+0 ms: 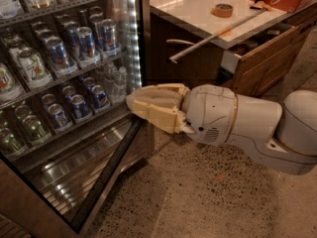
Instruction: Open right fridge door
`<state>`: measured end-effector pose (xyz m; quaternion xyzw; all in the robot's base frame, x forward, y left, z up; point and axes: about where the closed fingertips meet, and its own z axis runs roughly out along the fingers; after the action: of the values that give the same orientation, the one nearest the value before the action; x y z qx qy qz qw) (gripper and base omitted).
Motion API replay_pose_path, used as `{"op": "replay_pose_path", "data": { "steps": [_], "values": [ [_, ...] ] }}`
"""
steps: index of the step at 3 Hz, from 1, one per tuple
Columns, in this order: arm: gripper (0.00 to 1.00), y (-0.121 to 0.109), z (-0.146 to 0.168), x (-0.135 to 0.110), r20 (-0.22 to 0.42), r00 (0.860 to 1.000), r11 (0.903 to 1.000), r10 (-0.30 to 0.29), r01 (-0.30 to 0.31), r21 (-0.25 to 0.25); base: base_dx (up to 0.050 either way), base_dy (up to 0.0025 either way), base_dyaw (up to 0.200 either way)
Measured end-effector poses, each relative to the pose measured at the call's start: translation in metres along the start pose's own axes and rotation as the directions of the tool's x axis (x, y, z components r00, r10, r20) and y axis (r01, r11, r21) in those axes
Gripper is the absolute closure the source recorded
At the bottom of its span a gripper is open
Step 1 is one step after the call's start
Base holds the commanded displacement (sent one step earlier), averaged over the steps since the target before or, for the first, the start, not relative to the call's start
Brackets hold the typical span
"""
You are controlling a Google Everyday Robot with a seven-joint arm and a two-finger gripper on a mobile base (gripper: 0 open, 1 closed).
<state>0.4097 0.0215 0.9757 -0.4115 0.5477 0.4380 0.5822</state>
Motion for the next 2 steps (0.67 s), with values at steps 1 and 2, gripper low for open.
{"op": "replay_pose_path", "data": {
  "steps": [1,2],
  "values": [
    [1.0,0.0003,0.0002,0.0002,0.0,1.0,1.0,0.001,-0.001,-0.001,-0.05,0.00011,-0.001],
    [1.0,0.0003,0.0002,0.0002,0.0,1.0,1.0,0.001,-0.001,-0.001,-0.05,0.00006,-0.001]
  ]
}}
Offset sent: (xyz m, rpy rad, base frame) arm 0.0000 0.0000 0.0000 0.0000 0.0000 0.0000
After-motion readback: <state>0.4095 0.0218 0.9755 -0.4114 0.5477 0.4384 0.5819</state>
